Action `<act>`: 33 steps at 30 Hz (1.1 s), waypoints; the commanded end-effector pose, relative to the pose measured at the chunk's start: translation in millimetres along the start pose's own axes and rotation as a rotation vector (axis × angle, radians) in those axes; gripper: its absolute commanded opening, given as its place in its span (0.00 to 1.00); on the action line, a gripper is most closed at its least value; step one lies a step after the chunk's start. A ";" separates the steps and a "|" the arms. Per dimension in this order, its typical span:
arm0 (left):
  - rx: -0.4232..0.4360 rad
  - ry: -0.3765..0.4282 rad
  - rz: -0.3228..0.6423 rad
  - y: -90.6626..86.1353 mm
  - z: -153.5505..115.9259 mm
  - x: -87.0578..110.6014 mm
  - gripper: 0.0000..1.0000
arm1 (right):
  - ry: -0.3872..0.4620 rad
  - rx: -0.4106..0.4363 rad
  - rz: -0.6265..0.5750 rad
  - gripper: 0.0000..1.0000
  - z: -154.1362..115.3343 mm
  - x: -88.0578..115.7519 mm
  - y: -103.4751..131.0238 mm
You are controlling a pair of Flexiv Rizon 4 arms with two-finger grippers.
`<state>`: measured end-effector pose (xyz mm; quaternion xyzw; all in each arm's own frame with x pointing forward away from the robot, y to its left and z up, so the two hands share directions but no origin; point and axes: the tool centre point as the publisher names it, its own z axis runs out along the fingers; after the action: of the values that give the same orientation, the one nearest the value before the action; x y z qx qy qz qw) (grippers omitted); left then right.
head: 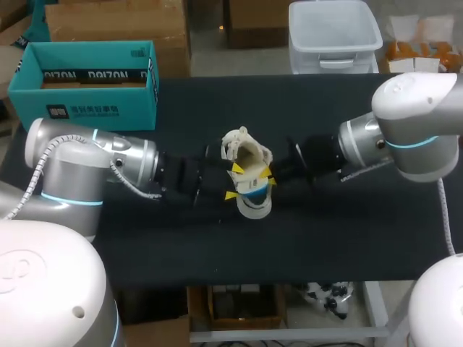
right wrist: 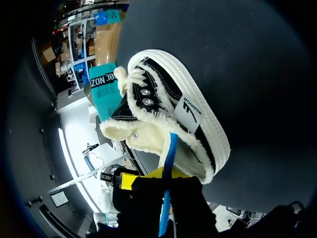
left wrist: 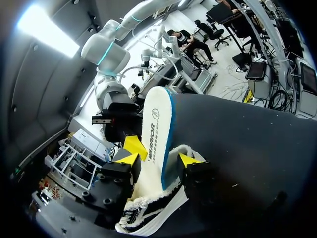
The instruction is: Open the shoe tongue, take the insole out of the shoe, put the insole back into the shoe, and pack the shoe into the shoebox
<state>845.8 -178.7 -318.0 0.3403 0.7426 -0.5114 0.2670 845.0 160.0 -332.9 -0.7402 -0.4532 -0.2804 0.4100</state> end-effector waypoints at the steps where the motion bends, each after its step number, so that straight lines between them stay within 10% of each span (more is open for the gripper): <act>1: -0.013 -0.011 -0.004 -0.3 -1.3 2.5 0.36 | 0.007 0.054 -0.001 0.00 7.8 -1.0 20.1; 10: -0.041 -0.011 -0.018 8.5 -1.7 3.5 0.35 | 0.003 0.077 -0.010 0.00 15.7 -2.7 35.8; 16: -0.050 -0.008 -0.027 12.6 2.0 2.8 0.09 | -0.001 0.056 -0.018 0.00 14.7 -0.4 32.0; 24: -0.048 -0.001 -0.031 11.4 7.4 4.8 0.17 | -0.002 0.019 -0.024 0.00 11.3 1.1 19.9; 27: -0.048 -0.001 -0.033 11.2 8.5 4.7 0.00 | -0.002 0.018 -0.024 0.00 11.3 0.4 18.9; 32: -0.049 -0.002 -0.031 10.6 8.5 4.4 0.00 | 0.005 0.029 -0.021 0.00 9.9 -2.2 16.9; 33: -0.049 -0.003 -0.031 10.4 8.3 4.3 0.00 | 0.007 0.028 -0.020 0.24 8.8 -2.5 15.2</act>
<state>851.0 -180.3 -329.1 0.3236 0.7591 -0.4984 0.2656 861.8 163.5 -345.5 -0.7304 -0.4641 -0.2779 0.4171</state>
